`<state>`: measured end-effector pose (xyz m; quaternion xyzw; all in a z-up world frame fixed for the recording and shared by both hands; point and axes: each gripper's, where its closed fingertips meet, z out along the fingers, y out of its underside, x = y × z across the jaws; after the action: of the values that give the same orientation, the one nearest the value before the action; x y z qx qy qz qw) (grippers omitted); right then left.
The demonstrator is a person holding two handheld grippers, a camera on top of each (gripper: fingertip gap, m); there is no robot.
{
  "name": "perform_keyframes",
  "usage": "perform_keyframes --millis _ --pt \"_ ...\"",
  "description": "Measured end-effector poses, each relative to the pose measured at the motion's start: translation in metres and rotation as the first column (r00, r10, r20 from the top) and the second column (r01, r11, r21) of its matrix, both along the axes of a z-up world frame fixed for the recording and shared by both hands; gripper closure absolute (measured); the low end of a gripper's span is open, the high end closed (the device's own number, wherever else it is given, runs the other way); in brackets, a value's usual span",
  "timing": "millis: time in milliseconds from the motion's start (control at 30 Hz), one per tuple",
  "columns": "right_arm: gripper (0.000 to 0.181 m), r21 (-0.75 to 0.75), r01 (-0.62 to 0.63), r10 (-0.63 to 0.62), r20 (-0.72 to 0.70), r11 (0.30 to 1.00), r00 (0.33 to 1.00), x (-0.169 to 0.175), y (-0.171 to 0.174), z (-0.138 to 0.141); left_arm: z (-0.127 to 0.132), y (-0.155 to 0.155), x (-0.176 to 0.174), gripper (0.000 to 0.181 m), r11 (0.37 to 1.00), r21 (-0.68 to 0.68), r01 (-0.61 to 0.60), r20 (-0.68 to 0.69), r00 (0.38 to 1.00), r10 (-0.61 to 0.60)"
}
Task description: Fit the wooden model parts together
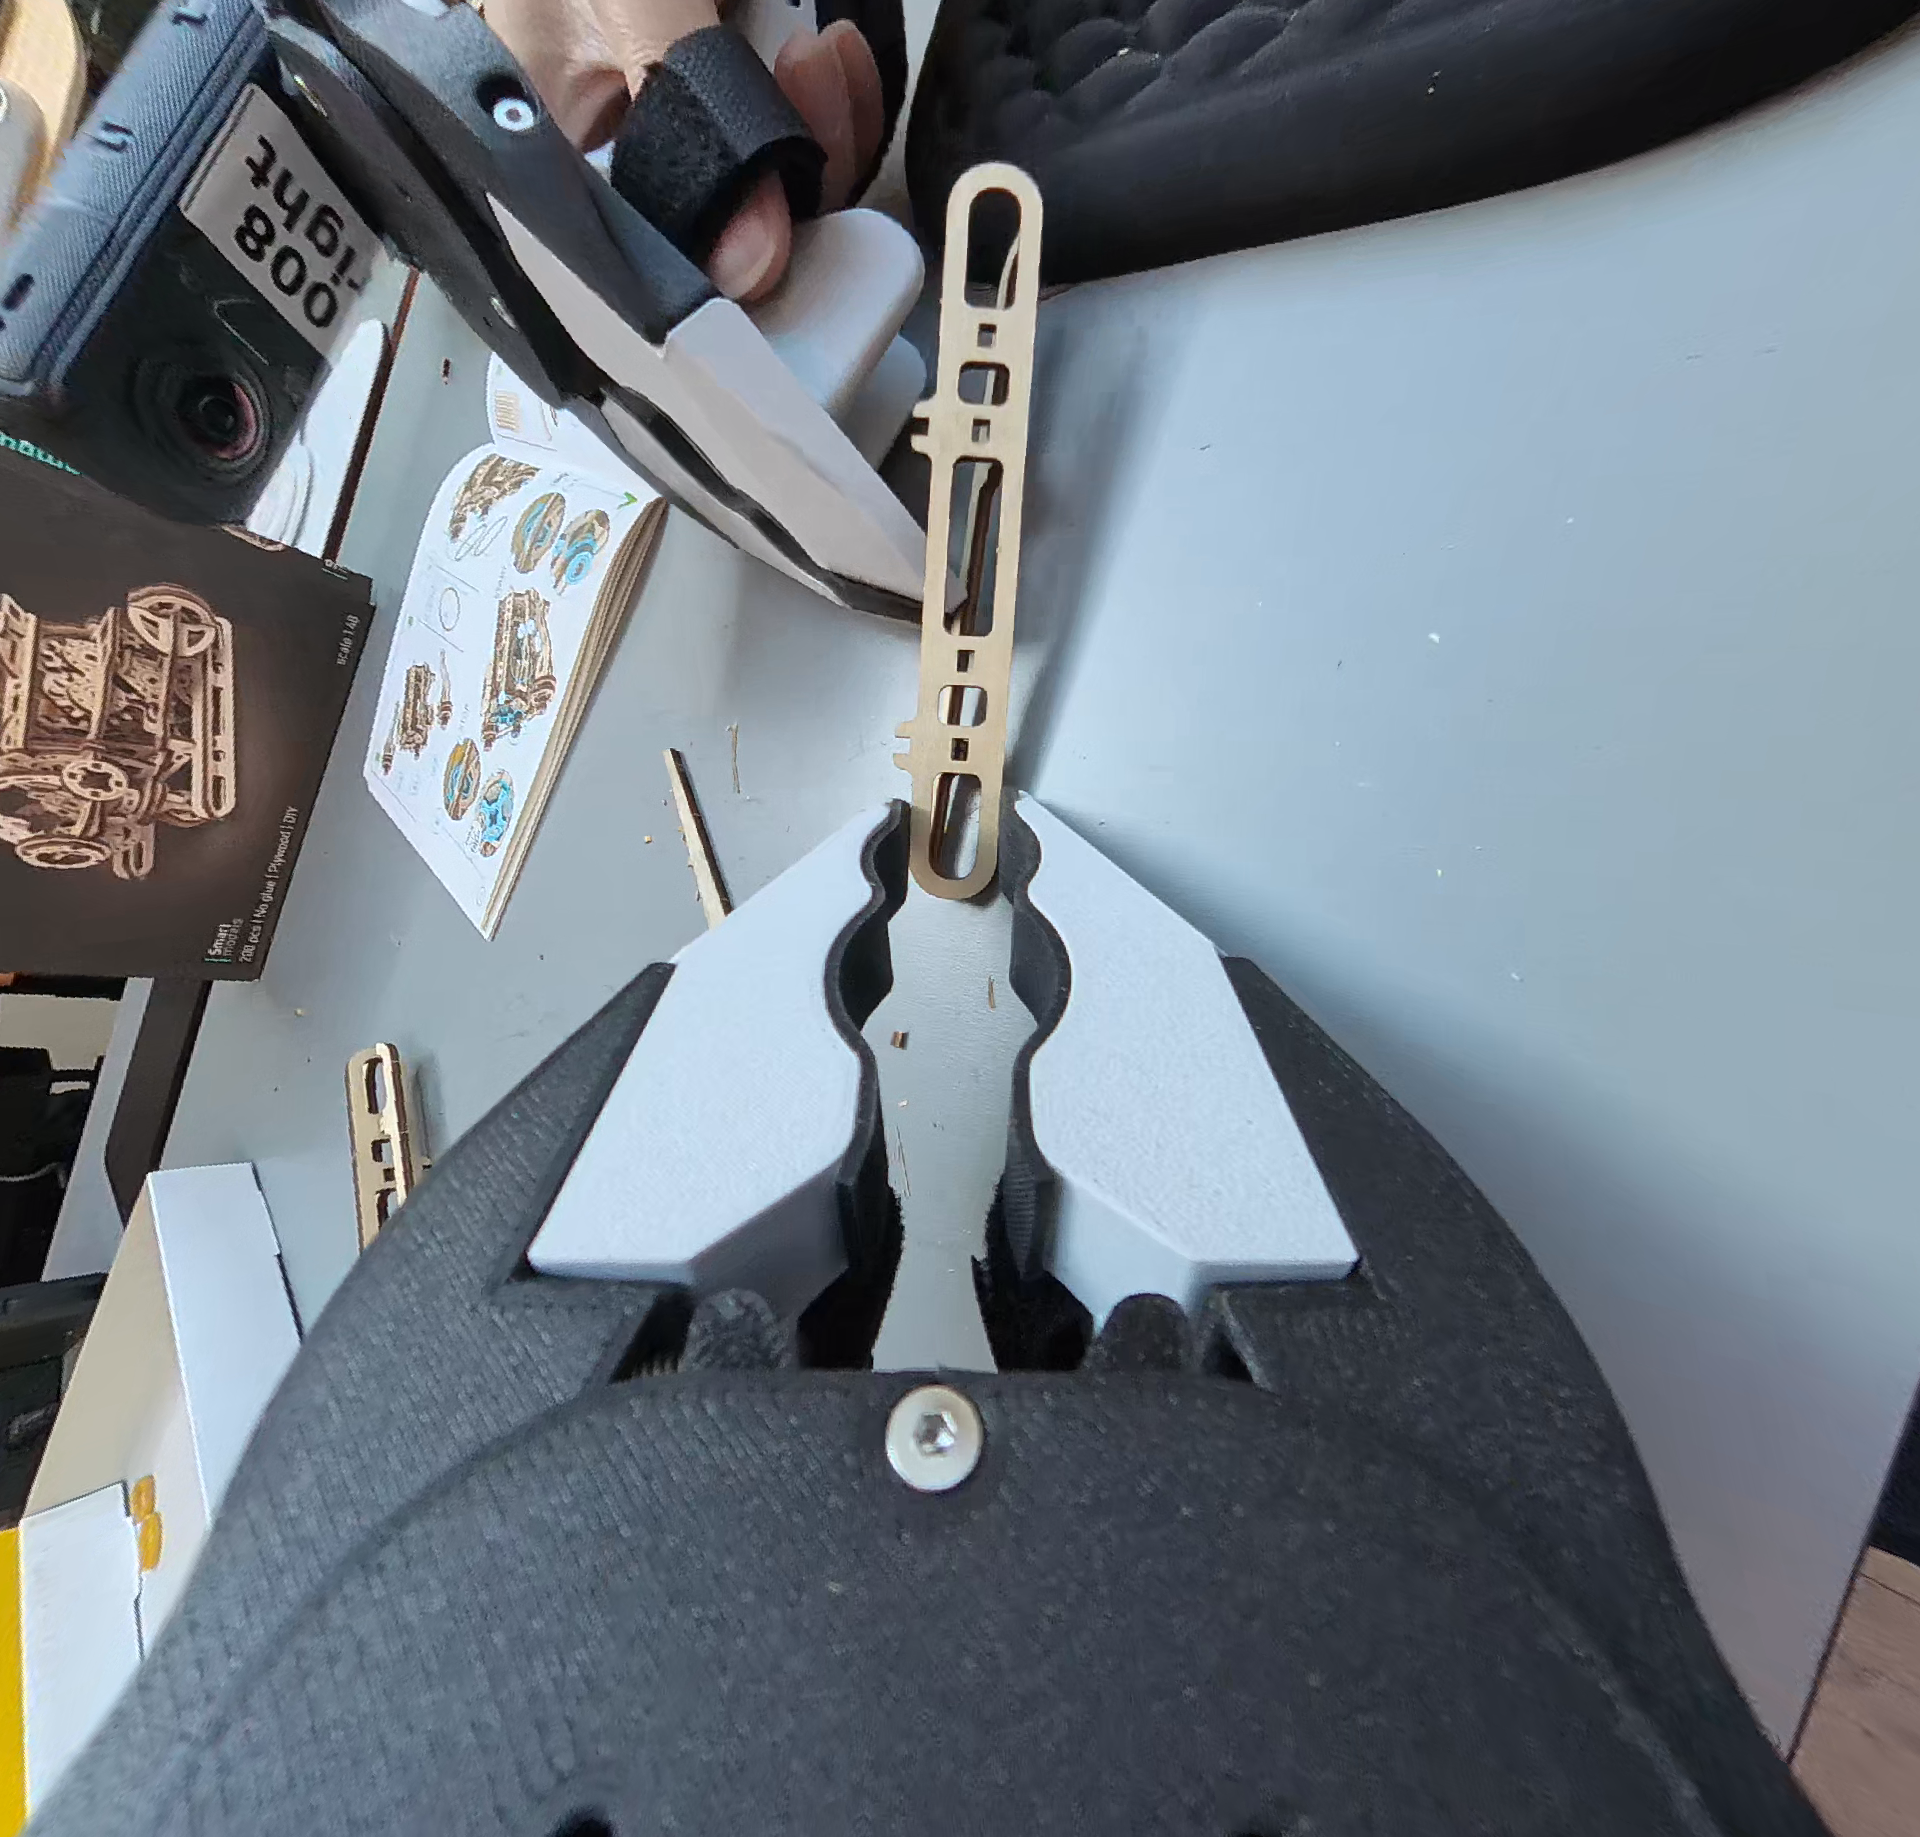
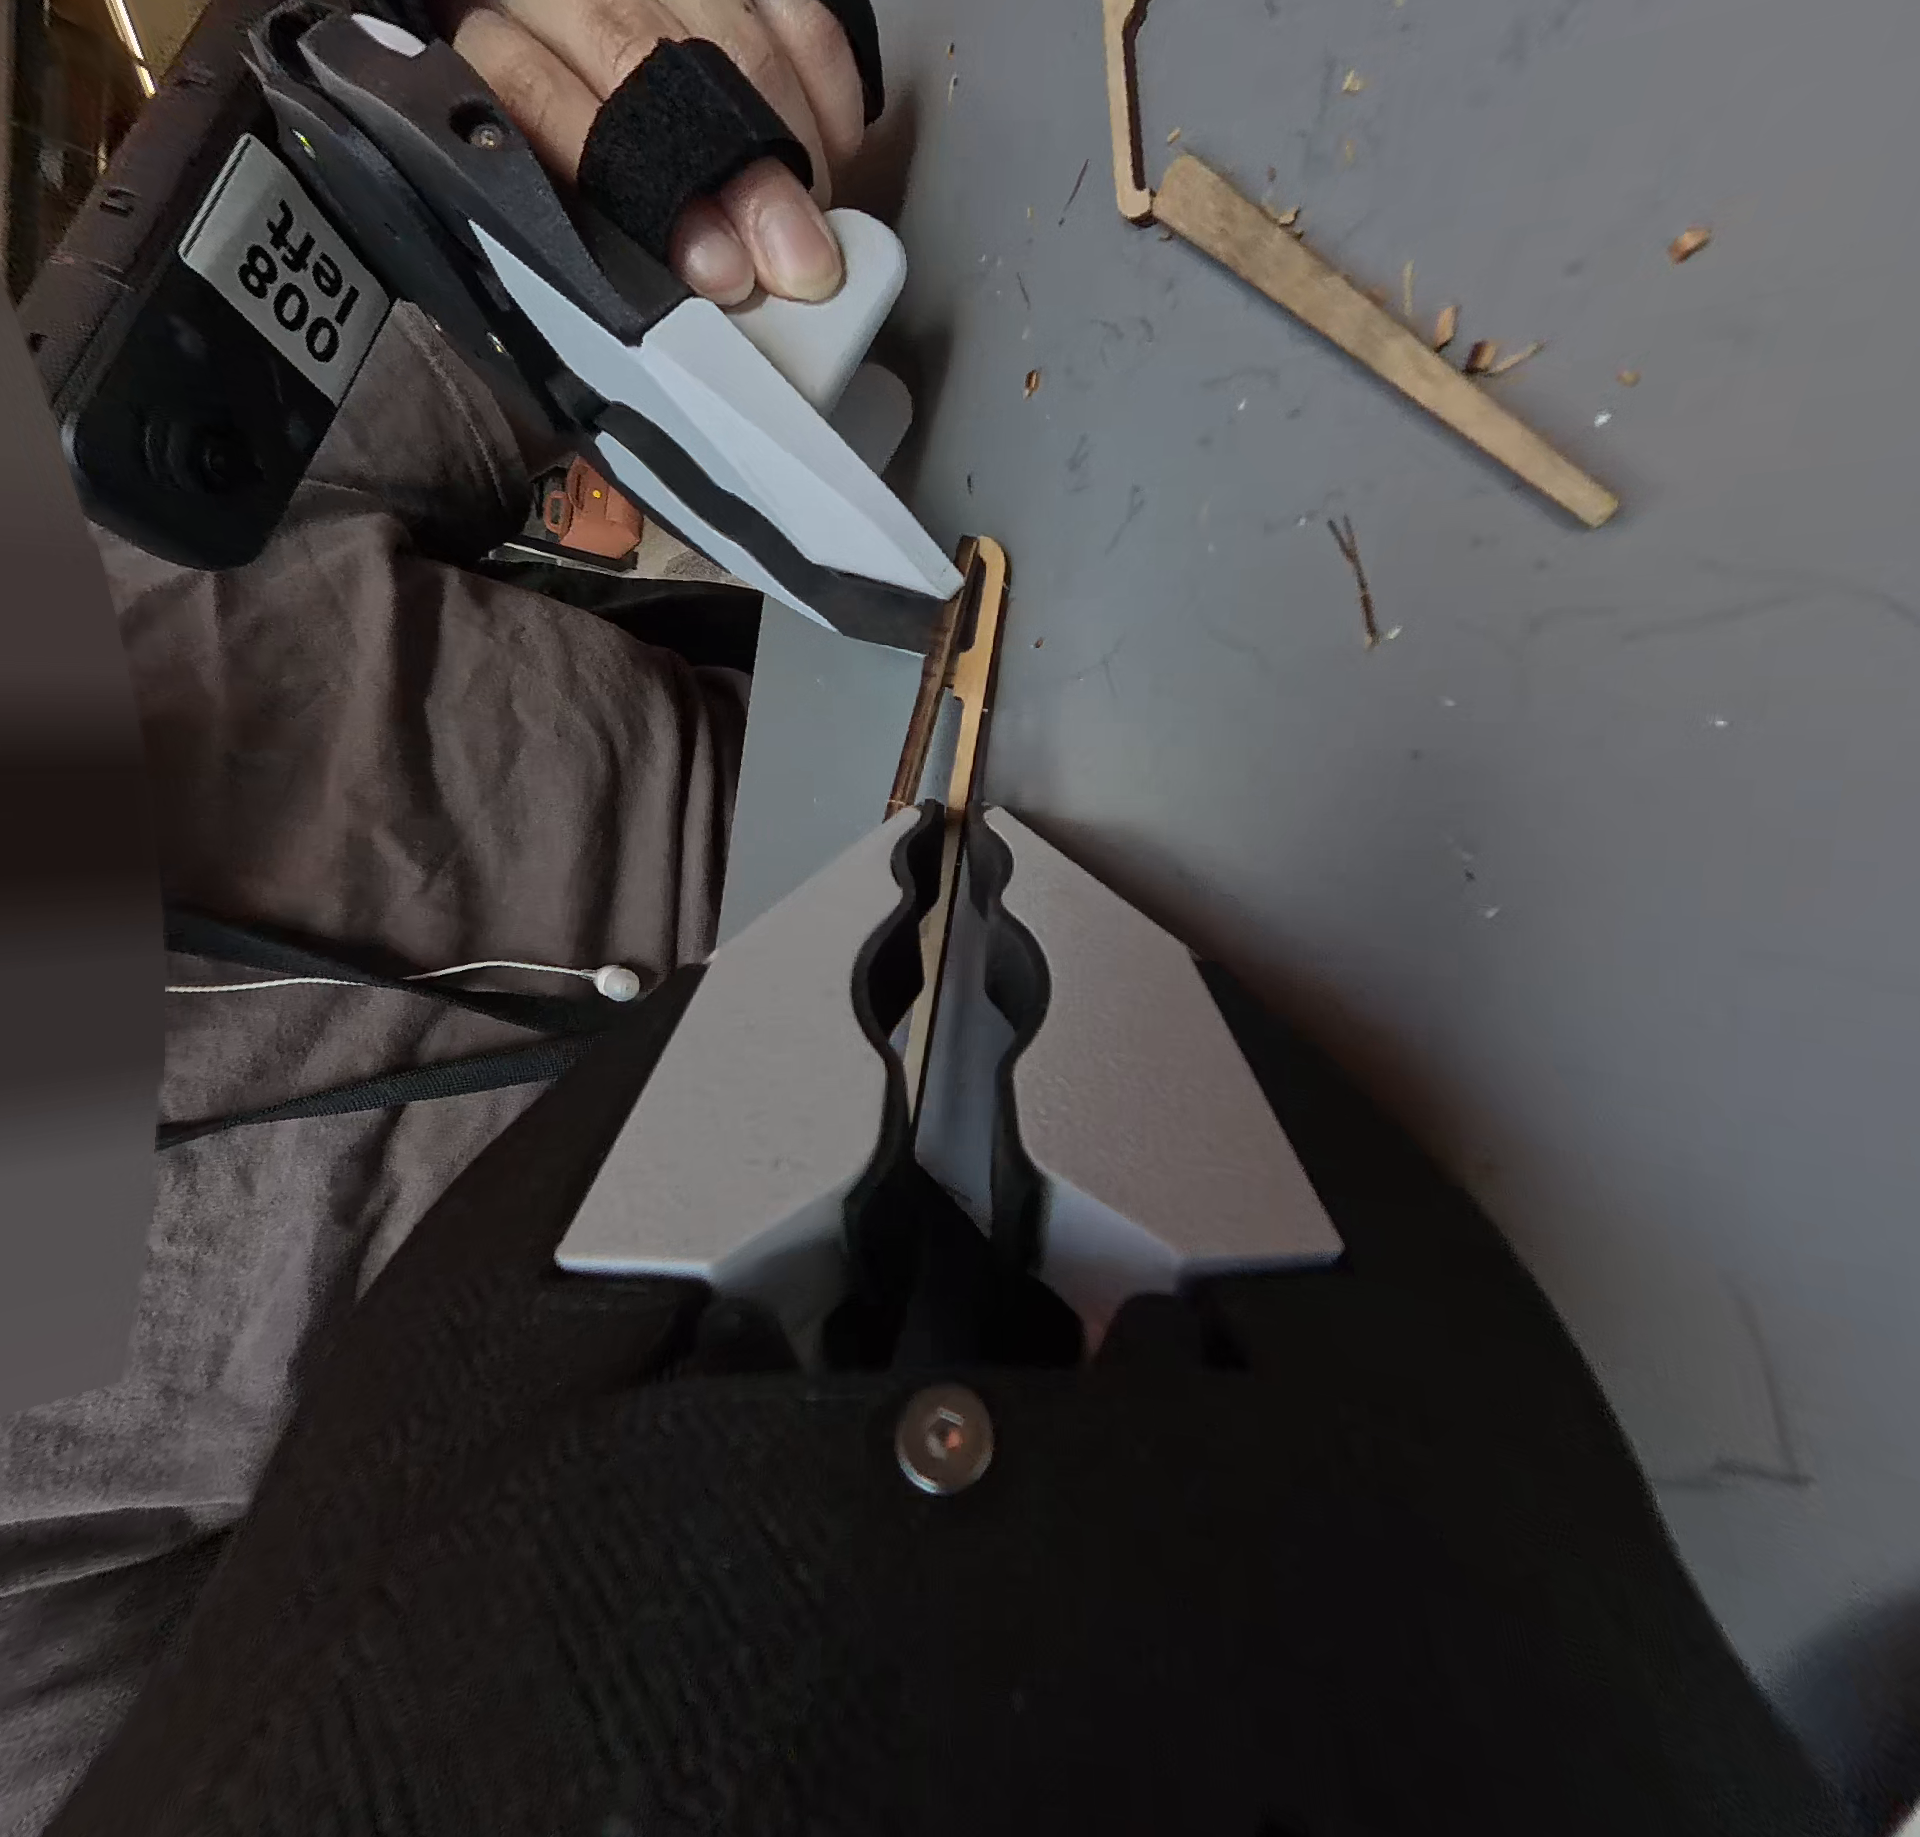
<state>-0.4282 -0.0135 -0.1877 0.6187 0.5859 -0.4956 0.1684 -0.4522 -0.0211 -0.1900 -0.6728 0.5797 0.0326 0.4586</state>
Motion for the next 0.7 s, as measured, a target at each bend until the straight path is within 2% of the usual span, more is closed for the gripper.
perform_keyframes --millis 67,133,333,433,533,700 --pt "0.181 0.059 -0.004 0.005 -0.016 0.998 1.000 0.000 0.004 -0.003 0.000 0.003 -0.001 0.166 1.000 0.005 -0.010 -0.005 1.000 0.010" --pt "0.181 0.058 -0.008 0.009 -0.004 0.998 1.000 0.002 0.002 -0.003 0.001 0.005 -0.002 0.166 0.999 0.031 -0.014 -0.018 1.000 0.015" --pt "0.181 0.044 0.012 -0.012 -0.018 0.999 1.000 0.001 0.003 -0.003 0.003 0.012 -0.004 0.166 0.981 0.195 -0.016 -0.092 0.995 0.035" --pt "0.181 0.055 0.019 -0.017 -0.024 0.998 1.000 0.000 0.003 -0.002 0.003 0.012 -0.005 0.165 0.985 0.168 -0.044 -0.064 0.996 0.055" --pt "0.181 0.052 0.027 -0.024 -0.059 0.998 0.998 -0.002 0.001 0.005 0.006 0.012 -0.007 0.156 0.983 0.173 -0.067 -0.052 0.996 0.077" --pt "0.181 0.106 0.013 -0.005 -0.075 0.994 0.997 0.000 -0.004 0.007 0.005 -0.006 -0.003 0.156 0.994 0.107 -0.032 -0.014 0.999 0.034"
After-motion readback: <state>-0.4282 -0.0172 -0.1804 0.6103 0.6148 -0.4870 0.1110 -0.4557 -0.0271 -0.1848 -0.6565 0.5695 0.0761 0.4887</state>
